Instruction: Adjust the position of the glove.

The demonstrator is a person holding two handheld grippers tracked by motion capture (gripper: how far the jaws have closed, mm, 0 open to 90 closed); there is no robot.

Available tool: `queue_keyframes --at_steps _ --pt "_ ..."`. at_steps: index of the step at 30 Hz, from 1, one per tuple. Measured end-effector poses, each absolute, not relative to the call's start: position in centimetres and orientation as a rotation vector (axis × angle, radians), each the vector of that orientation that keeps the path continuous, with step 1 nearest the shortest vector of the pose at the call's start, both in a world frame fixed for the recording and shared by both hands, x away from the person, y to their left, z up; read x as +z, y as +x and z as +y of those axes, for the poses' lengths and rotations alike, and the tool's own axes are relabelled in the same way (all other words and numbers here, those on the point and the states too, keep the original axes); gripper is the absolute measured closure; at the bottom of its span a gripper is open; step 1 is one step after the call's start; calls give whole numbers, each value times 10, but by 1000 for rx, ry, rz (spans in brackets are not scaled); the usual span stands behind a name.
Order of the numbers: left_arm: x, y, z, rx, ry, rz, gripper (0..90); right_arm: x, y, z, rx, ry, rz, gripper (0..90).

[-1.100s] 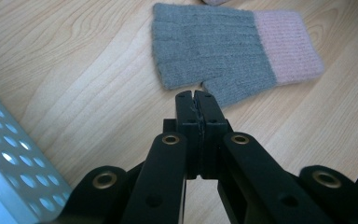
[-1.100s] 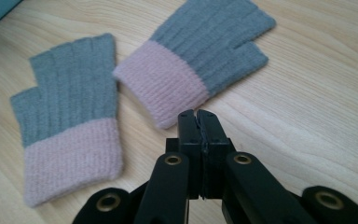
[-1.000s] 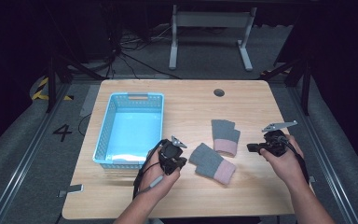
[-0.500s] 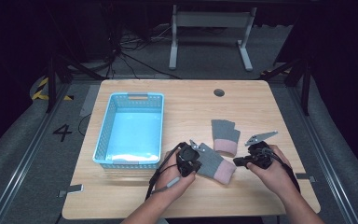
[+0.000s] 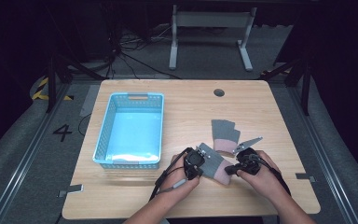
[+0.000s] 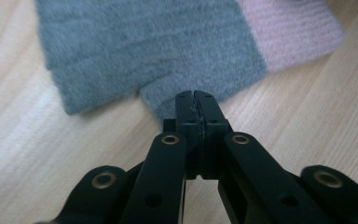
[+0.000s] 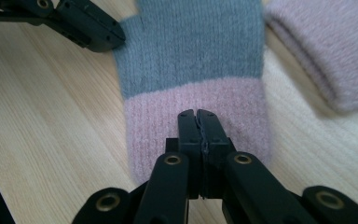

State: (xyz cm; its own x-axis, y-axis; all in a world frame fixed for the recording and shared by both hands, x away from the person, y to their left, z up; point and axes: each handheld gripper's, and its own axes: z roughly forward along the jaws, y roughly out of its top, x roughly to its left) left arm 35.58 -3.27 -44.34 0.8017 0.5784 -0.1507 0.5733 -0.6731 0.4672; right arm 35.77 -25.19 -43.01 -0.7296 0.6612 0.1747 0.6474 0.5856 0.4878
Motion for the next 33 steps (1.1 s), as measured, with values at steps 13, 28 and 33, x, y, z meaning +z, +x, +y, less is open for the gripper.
queue_keyframes --at_steps 13,28,33 --pt "-433 359 -30 49 2382 863 892 -429 361 -255 813 1133 2804 898" --pt "-440 350 -40 9 2491 808 900 -430 363 -259 824 1162 2798 899" --pt "-440 340 -47 -81 2501 776 900 -429 366 -262 819 1166 2794 899"
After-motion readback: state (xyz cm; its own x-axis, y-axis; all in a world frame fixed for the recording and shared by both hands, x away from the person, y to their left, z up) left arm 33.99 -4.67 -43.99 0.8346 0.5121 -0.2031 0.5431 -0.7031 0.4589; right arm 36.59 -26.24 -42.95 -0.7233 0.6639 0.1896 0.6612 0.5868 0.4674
